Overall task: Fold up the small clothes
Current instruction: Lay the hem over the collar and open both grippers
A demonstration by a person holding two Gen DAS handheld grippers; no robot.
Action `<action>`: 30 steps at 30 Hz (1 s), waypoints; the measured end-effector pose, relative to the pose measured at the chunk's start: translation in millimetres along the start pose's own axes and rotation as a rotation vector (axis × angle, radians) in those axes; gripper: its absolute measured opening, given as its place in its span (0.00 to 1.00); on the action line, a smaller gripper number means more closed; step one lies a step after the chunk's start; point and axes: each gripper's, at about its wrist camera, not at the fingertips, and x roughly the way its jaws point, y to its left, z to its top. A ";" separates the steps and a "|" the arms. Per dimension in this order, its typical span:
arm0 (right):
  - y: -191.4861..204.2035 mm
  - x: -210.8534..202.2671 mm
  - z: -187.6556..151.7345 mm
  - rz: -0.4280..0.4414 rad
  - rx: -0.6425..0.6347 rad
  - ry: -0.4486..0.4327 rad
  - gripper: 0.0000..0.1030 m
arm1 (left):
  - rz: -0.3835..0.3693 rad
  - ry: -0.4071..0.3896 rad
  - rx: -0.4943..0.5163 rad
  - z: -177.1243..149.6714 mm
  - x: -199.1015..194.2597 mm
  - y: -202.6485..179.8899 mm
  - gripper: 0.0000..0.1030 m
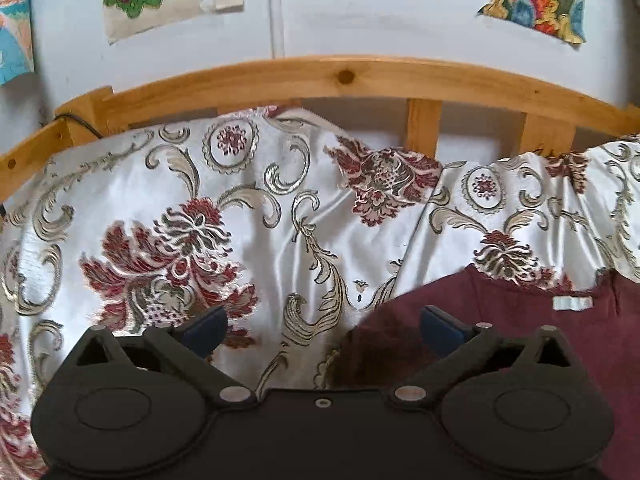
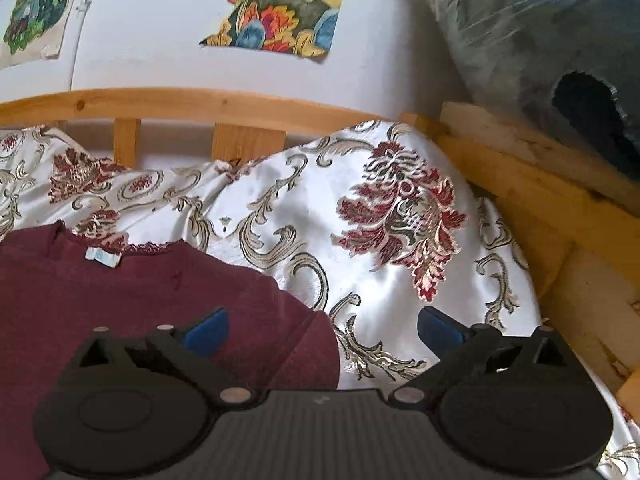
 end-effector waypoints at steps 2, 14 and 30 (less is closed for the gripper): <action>2.9 -10.9 0.0 -0.006 -0.004 -0.030 1.00 | 0.012 -0.017 0.014 -0.7 -10.9 -0.1 0.99; 31.6 -102.8 5.8 0.000 0.003 -0.263 1.00 | -0.055 -0.090 0.027 -45.4 -95.7 13.9 0.99; 52.3 -167.7 -32.5 -0.012 0.073 -0.170 1.00 | -0.146 -0.126 0.049 -127.2 -100.1 29.4 0.99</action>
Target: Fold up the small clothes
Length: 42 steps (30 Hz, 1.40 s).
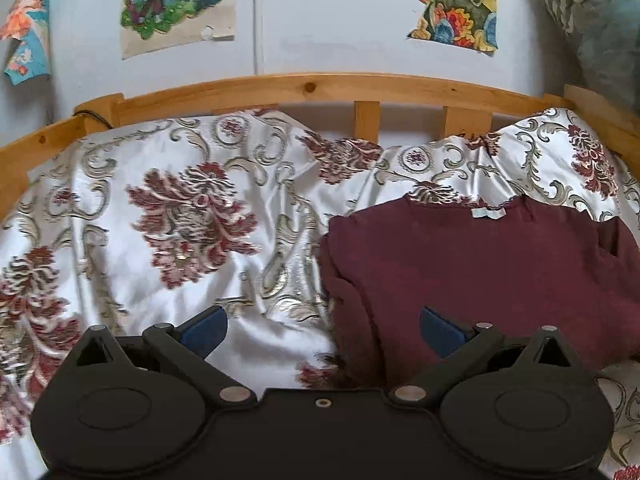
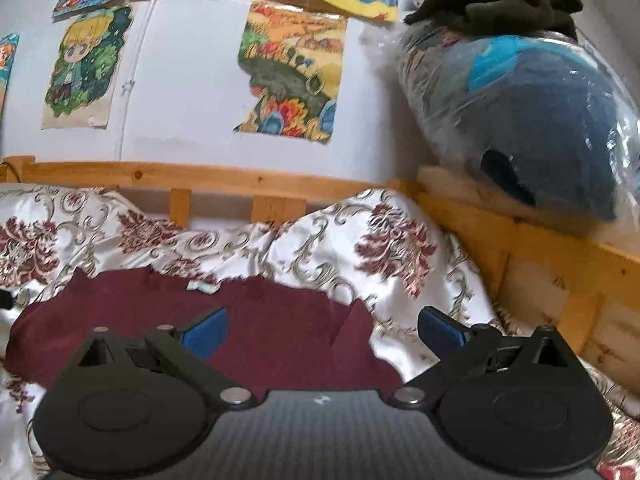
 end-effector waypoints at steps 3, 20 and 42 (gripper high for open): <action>8.5 4.8 -3.6 -0.002 -0.041 -0.001 1.00 | -0.040 -0.006 -0.004 -5.0 8.9 -2.2 0.99; 68.7 65.0 -38.8 0.130 -0.187 0.127 1.00 | -0.016 0.016 -0.059 -16.5 42.8 -4.8 0.99; 83.0 76.3 -48.2 0.054 -0.306 0.191 1.00 | -0.085 0.019 -0.262 -16.2 44.0 22.1 0.99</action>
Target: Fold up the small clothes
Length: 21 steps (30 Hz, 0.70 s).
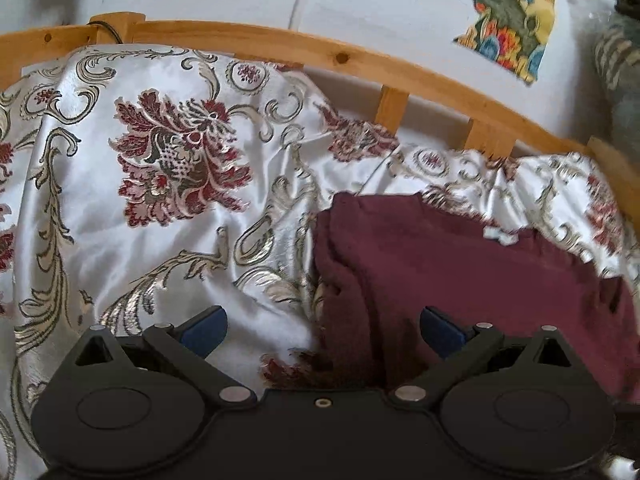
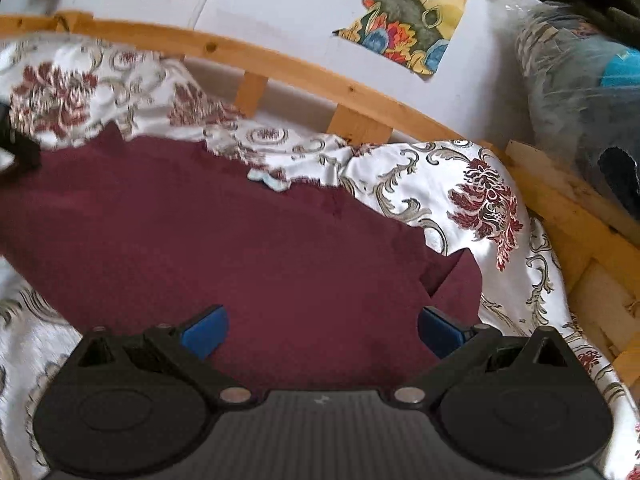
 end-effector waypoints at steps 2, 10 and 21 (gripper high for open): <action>1.7 0.0 -0.4 -0.003 -0.009 0.002 1.00 | -0.025 -0.026 -0.009 0.9 -2.7 -0.2 0.99; 5.9 -1.0 -1.9 -0.014 -0.038 -0.004 1.00 | -0.135 0.023 -0.024 2.0 15.7 -1.0 0.97; 9.0 1.7 -3.4 -0.017 -0.059 0.002 1.00 | -0.147 0.042 0.011 -1.9 18.8 -4.3 0.78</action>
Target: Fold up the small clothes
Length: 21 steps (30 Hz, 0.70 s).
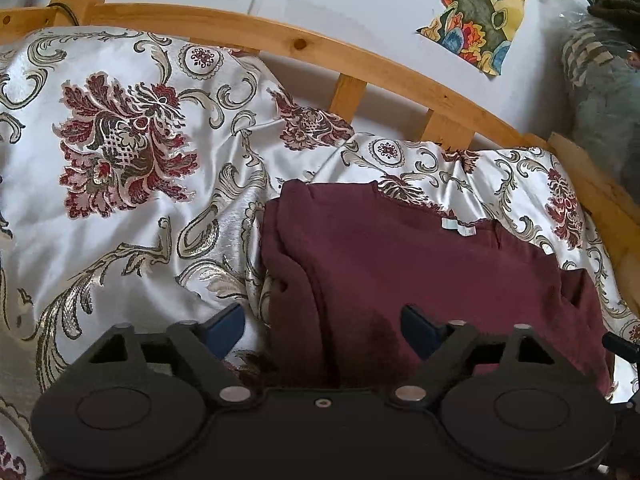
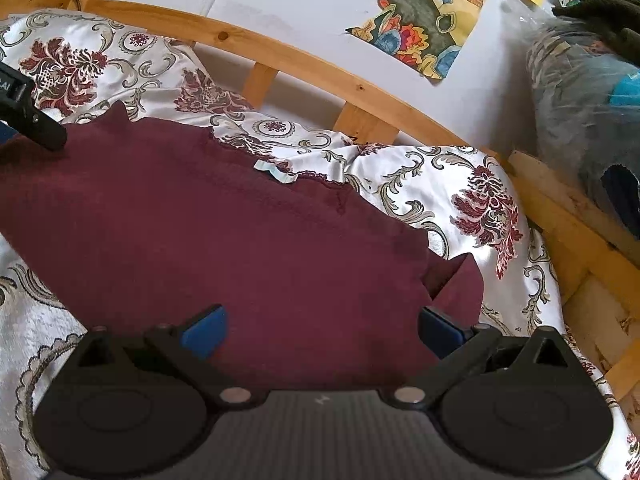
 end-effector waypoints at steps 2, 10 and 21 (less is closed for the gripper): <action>0.2 0.0 0.0 -0.001 0.000 0.001 1.00 | -0.008 0.004 -0.002 -0.2 -0.1 -0.1 0.72; 0.2 -0.1 0.1 -0.001 0.000 0.002 1.00 | -0.017 0.026 0.006 -2.9 1.2 -1.7 0.52; 0.8 0.0 0.3 -0.003 -0.002 0.003 1.00 | -0.019 0.030 -0.001 -2.6 1.4 -1.0 0.52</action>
